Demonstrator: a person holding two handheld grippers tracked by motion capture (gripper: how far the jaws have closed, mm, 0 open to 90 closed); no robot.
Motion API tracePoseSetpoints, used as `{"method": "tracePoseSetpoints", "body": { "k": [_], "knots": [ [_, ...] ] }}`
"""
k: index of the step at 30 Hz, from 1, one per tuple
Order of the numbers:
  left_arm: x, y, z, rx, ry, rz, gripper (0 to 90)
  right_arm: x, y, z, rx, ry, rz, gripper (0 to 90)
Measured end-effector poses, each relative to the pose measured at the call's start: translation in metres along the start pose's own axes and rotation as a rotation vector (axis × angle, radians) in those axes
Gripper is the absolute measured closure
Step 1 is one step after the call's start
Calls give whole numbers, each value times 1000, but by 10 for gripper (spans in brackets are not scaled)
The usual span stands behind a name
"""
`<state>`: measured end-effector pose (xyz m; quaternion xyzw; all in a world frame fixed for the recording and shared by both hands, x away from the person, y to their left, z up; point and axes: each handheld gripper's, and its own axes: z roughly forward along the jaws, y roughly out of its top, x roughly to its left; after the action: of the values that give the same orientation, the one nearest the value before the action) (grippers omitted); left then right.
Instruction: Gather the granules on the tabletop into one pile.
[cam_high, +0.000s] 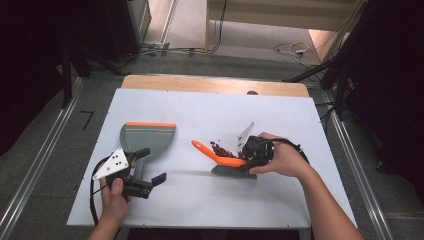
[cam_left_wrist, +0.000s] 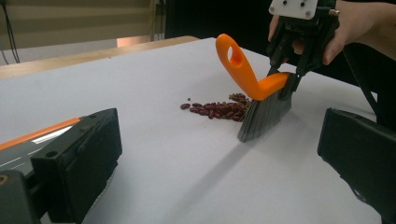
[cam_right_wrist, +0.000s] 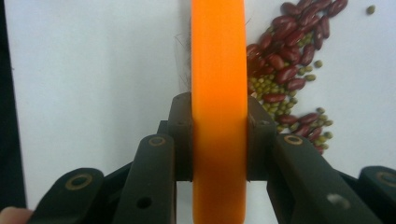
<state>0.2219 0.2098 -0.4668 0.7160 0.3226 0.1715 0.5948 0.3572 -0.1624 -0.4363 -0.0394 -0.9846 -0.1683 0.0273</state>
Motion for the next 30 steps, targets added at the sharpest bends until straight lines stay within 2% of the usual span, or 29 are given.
{"method": "tracePoseSetpoints", "body": {
  "k": [6,8,9,13,14,16,17,18,19,21,22,27,30],
  "knots": [
    [0,0,0,2,0,-1,2,-9,3,-3,12,-50,-3,682],
    [0,0,0,3,0,-2,3,-14,3,-2,-1,-48,-13,682],
    [0,0,0,1,-1,-2,3,-14,3,-2,4,-39,2,682],
    [1,-1,0,3,0,-3,3,-19,7,-2,1,-58,-31,682],
    [1,-1,0,3,0,-2,2,-18,7,-2,9,-53,-12,682],
    [1,-1,0,3,0,-3,3,-22,9,-2,9,-57,-37,682],
    [1,-1,0,2,-1,-3,3,-22,9,-2,12,-58,-21,681],
    [1,-1,0,1,-1,-3,2,-25,9,-2,0,-77,-40,682],
    [1,-1,0,3,0,-2,3,-24,9,-2,6,-72,-15,682],
    [1,-1,0,3,-1,-1,3,-28,8,-2,-9,-79,-10,682],
    [1,-1,0,3,-1,-1,3,-28,7,-3,-4,-78,7,682],
    [1,-1,0,3,-1,-1,3,-28,8,-6,-29,-80,-7,682],
    [1,-1,0,4,0,-2,3,-22,6,-17,-62,-103,21,681]
  ]
}}
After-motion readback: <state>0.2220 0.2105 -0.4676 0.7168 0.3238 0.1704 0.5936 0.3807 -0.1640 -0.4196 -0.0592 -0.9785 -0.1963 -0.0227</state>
